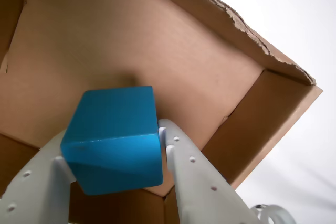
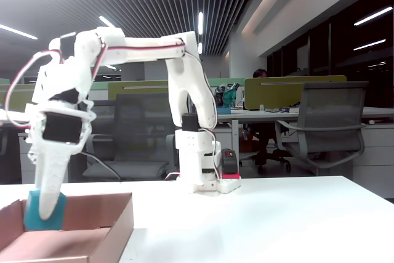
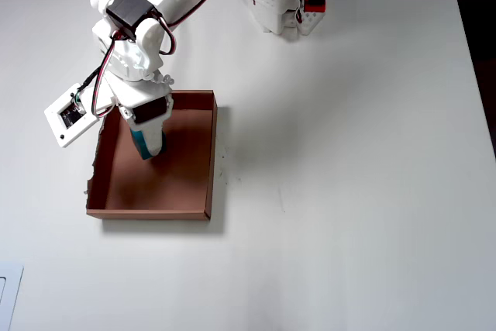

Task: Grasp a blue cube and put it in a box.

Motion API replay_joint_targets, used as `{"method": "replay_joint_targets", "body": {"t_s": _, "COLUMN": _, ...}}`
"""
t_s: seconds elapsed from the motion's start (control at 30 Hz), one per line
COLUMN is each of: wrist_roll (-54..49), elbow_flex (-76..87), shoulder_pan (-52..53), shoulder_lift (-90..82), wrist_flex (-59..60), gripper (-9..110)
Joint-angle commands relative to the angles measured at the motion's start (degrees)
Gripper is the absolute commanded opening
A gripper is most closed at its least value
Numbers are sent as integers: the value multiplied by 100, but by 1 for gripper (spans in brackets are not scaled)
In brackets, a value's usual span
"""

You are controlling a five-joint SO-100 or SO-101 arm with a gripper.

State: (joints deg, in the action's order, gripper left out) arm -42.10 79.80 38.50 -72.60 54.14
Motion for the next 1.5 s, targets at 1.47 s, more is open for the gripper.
{"method": "replay_joint_targets", "body": {"t_s": 1.47, "wrist_roll": -809, "elbow_flex": 316, "shoulder_pan": -721, "shoulder_lift": -2566, "wrist_flex": 1608, "gripper": 37}}
